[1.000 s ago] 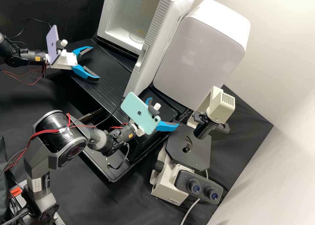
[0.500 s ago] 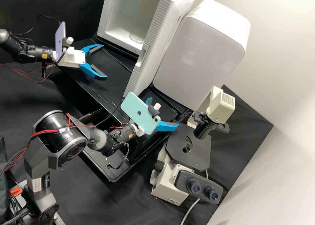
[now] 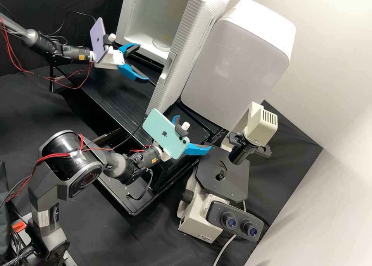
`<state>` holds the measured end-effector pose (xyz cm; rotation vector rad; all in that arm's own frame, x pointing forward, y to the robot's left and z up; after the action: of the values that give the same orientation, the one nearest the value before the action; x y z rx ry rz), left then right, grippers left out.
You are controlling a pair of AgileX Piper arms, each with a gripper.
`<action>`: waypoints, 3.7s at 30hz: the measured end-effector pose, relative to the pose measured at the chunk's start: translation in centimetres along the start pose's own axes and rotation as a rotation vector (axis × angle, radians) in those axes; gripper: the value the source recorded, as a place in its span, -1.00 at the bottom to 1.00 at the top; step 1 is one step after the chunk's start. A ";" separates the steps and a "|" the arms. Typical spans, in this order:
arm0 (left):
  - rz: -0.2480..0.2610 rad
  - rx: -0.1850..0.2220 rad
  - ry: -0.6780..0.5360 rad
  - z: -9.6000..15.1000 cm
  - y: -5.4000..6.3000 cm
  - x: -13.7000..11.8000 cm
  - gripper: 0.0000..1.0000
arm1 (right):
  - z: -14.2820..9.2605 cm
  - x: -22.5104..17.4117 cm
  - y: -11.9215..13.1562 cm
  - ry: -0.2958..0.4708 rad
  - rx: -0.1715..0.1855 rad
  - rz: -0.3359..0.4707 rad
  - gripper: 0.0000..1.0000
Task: Take the petri dish out of the incubator
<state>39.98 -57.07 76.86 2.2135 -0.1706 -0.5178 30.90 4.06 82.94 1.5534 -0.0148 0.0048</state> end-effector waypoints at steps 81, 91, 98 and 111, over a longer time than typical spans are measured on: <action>0.035 -0.123 0.343 -7.0 1.9 10.9 1.00 | 0.0 0.0 0.0 0.000 0.000 0.000 1.00; 0.037 -0.111 0.366 -6.6 1.9 11.5 1.00 | 0.0 0.0 0.0 0.000 0.000 0.000 1.00; 0.035 -0.081 0.374 -6.3 1.9 12.1 1.00 | 0.0 0.0 0.0 0.000 0.000 0.000 1.00; 0.029 -0.088 0.383 -6.2 2.1 13.0 1.00 | 0.0 0.0 0.0 0.000 0.000 0.000 1.00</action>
<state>54.44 -57.86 77.99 2.1747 0.0228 -0.0773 30.90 4.06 82.94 1.5534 -0.0148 0.0048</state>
